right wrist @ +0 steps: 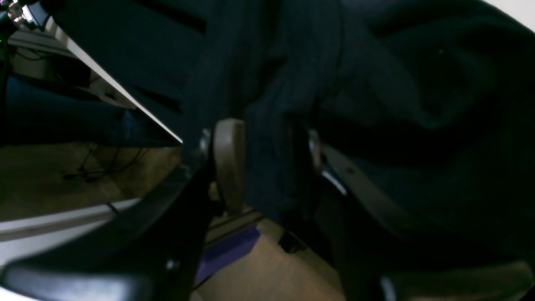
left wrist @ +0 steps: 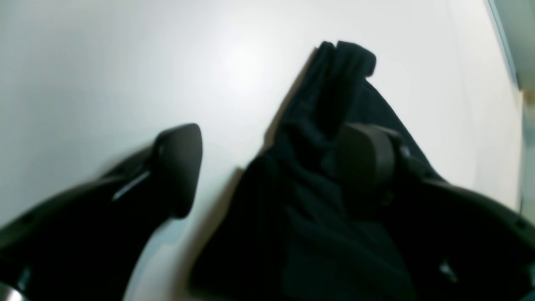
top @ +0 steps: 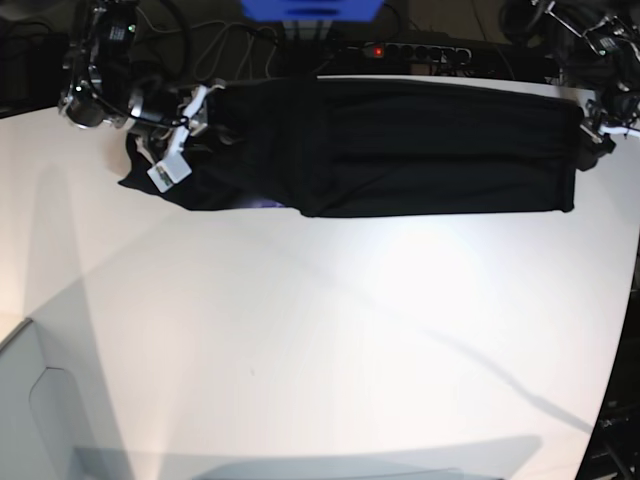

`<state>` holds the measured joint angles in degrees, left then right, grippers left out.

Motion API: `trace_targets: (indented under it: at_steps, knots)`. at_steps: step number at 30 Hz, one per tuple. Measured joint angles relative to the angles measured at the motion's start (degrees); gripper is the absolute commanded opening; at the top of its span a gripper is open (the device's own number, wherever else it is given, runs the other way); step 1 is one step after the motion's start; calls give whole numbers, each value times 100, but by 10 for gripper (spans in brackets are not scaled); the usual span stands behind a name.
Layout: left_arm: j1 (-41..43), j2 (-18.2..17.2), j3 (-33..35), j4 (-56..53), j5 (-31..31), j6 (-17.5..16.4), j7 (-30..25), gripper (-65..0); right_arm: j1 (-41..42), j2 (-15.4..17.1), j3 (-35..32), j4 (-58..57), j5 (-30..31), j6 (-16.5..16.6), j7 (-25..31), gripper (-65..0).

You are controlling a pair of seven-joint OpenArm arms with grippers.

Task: Fold the T-shirt properly
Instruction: 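Grasp the other shirt end with the left gripper and lift it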

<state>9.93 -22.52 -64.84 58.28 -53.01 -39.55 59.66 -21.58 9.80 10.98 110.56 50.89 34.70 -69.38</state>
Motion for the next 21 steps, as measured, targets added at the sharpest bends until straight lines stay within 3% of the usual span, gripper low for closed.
trace_targets:
  at_steps: [7, 21]
  knots:
    - [-28, 212, 299, 26, -201, -83, -184, -159, -2, -2, 0, 0, -2, 0, -4, -444]
    - [184, 216, 308, 57, -289, -122, -162, -160, 0, -2, -24, 0, -2, -2, -2, -444]
